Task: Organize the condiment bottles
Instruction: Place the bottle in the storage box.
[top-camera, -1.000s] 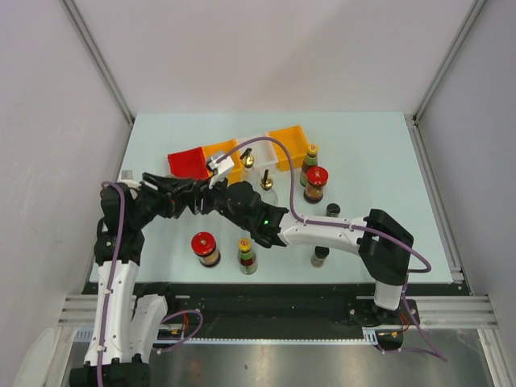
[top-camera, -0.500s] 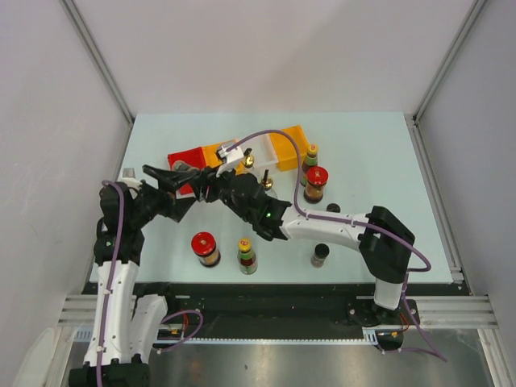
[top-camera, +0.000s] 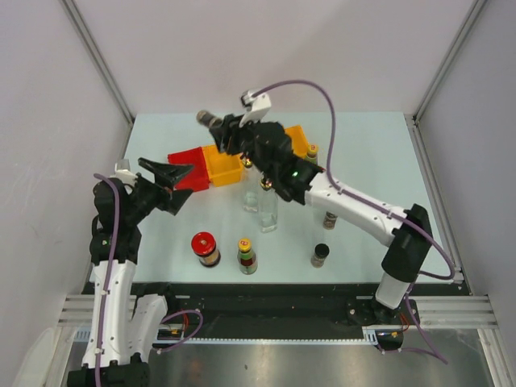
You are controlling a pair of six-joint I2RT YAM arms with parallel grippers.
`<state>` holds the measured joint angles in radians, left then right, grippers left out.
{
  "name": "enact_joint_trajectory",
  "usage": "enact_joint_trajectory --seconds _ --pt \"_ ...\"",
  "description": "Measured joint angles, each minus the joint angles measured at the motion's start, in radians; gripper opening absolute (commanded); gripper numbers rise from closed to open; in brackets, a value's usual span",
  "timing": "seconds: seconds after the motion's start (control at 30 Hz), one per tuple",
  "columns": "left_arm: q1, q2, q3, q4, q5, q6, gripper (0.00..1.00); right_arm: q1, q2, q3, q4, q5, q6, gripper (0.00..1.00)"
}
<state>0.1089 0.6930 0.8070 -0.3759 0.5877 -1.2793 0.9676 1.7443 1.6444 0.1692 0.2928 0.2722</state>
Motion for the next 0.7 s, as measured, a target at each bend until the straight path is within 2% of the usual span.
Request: enact_joint_trajectory --seconds 0.2,0.33,0.57,0.7 --pt "0.000 0.025 0.000 0.000 -0.008 0.031 1.00 -0.171 -0.051 0.140 -0.221 -0.017 -0.010 0.00" --pt "0.000 0.057 -0.002 0.004 -0.019 0.063 1.00 -0.304 -0.013 0.272 -0.380 -0.060 -0.024 0.00" --pt "0.000 0.172 0.007 -0.018 -0.048 0.187 1.00 -0.487 0.324 0.797 -0.700 -0.149 -0.096 0.00" --pt "0.000 0.243 0.018 -0.054 -0.072 0.265 1.00 -0.525 0.422 0.845 -0.811 -0.196 -0.128 0.00"
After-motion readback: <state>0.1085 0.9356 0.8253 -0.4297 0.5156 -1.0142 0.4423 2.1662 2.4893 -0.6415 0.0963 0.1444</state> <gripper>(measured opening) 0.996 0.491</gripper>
